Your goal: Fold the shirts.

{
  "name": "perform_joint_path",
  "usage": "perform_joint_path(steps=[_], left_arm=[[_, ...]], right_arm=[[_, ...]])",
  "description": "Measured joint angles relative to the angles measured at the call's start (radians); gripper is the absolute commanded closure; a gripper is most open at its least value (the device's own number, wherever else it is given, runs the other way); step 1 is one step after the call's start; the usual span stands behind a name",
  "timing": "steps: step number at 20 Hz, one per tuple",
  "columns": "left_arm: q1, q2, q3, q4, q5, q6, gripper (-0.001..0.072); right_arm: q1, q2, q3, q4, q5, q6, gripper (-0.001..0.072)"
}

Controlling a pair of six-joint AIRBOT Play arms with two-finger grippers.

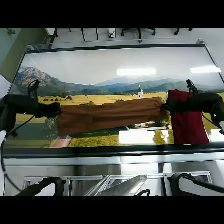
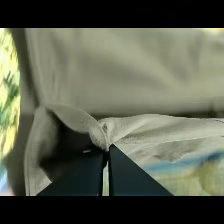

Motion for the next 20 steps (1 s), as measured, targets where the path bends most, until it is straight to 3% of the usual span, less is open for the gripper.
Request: perform_joint_path(steps=[5, 6, 7, 8, 9, 18, 19, 20], left_arm=[[-0.041, -0.302, 0.195, -0.005, -0.034, -0.001, 0.0691], [-0.046, -0.348, 0.228, -0.007, -0.032, -0.001, 0.0627], [-0.050, -0.384, 0.257, -0.007, -0.023, -0.001, 0.0345], [-0.054, -0.414, 0.286, -0.007, -0.010, -0.001, 0.0071], [-0.058, -0.436, 0.314, -0.008, 0.002, -0.002, 0.0006], [-0.068, -0.490, 0.590, -0.051, 0.176, -0.018, 0.0007], [-0.068, -0.491, 0.620, -0.053, 0.201, -0.024, 0.0007], [-0.071, -0.491, 0.645, -0.056, 0.224, -0.027, 0.0008]], right_arm=[[0.026, -0.206, 0.105, 0.010, 0.057, -0.023, 0.0680], [0.027, -0.227, 0.114, 0.008, 0.061, -0.027, 0.0523], [0.026, -0.244, 0.125, 0.002, 0.062, -0.032, 0.0272], [0.021, -0.256, 0.140, -0.003, 0.056, -0.042, 0.0229], [0.014, -0.263, 0.158, -0.009, 0.045, -0.046, 0.0228], [-0.039, -0.386, 0.307, -0.071, -0.097, -0.049, 0.0194], [-0.039, -0.401, 0.313, -0.065, -0.108, -0.049, 0.0213], [-0.038, -0.413, 0.318, -0.062, -0.117, -0.049, 0.0276]])
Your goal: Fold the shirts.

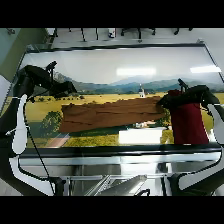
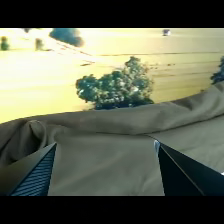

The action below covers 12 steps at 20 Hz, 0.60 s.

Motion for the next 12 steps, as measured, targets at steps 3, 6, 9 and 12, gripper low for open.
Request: perform_joint_path(steps=[3, 6, 9, 12], left_arm=[[-0.023, 0.000, 0.070, -0.004, 0.055, -0.018, 0.0664], [-0.068, 0.000, 0.114, -0.006, 0.081, -0.026, 0.0690], [-0.126, 0.003, 0.134, -0.006, 0.094, -0.031, 0.0690], [-0.206, 0.004, 0.132, -0.006, 0.099, -0.033, 0.0690]], right_arm=[[0.020, -0.030, 0.005, 0.000, -0.015, 0.000, 0.0536], [0.050, -0.046, 0.007, -0.004, -0.029, -0.003, 0.0691], [0.063, -0.047, 0.008, -0.008, -0.035, -0.005, 0.0693], [0.068, -0.013, 0.007, -0.036, -0.032, -0.007, 0.0693]])
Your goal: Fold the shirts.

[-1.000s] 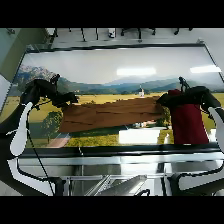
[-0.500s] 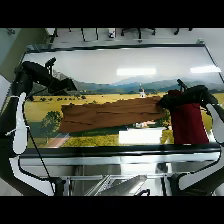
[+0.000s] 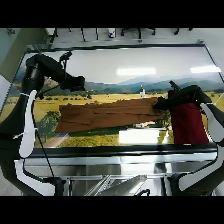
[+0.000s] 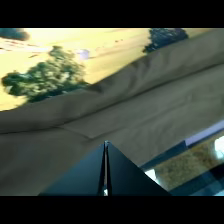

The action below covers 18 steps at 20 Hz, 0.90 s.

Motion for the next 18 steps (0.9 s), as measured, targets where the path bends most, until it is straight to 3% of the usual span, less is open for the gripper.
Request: perform_joint_path(steps=[3, 9, 18], left_arm=[[-0.106, 0.001, -0.057, 0.002, -0.043, 0.000, 0.0690], [-0.327, -0.070, -0.210, 0.002, -0.281, 0.000, 0.0691], [-0.488, -0.335, 0.006, -0.077, -0.342, -0.029, 0.0691]], right_arm=[[-0.001, 0.092, 0.010, 0.009, -0.018, 0.000, 0.0693], [0.002, 0.341, 0.060, 0.069, -0.166, -0.006, 0.0692], [0.002, 0.579, 0.082, 0.107, -0.336, 0.039, 0.0692]])
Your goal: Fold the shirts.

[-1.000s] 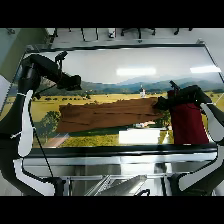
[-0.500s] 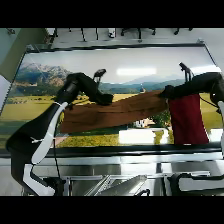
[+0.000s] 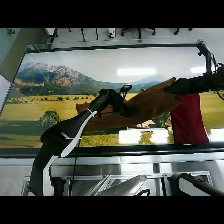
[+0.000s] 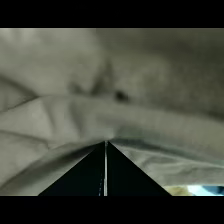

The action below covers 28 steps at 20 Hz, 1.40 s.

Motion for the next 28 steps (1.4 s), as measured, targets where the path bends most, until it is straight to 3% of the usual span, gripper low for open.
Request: perform_joint_path(steps=[6, 12, 15, 18, 19, 21, 22, 25, 28], left_arm=[[0.044, 0.000, 0.119, -0.037, 0.193, -0.009, 0.0692], [0.247, 0.386, -0.005, 0.111, 0.357, 0.003, 0.0692], [0.384, 0.670, -0.167, 0.215, 0.365, 0.011, 0.0692], [0.539, 0.969, -0.372, 0.270, 0.306, 0.011, 0.0692], [0.592, 1.073, -0.450, 0.282, 0.275, 0.011, 0.0692], [0.686, 1.267, -0.605, 0.294, 0.208, 0.012, 0.0692], [0.727, 1.359, -0.679, 0.294, 0.181, 0.012, 0.0692], [0.836, 1.598, -0.872, 0.255, 0.107, 0.014, 0.0691], [0.908, 1.760, -0.998, 0.208, 0.066, 0.014, 0.0692]], right_arm=[[0.000, 0.015, 0.000, 0.002, -0.032, 0.037, 0.0692], [0.068, 0.017, -0.016, 0.010, -0.010, 0.085, 0.0692], [0.243, 0.006, -0.060, 0.026, 0.143, 0.130, 0.0692], [0.510, -0.077, -0.089, 0.039, 0.421, 0.176, 0.0691], [0.616, -0.127, -0.092, 0.050, 0.552, 0.192, 0.0666], [0.814, -0.257, -0.084, 0.059, 0.832, 0.238, 0.0284], [0.904, -0.331, -0.064, 0.061, 0.961, 0.259, 0.0168], [1.040, -0.480, -0.001, 0.037, 1.104, 0.285, 0.0148], [0.994, -0.494, 0.028, -0.022, 1.014, 0.295, 0.0148]])
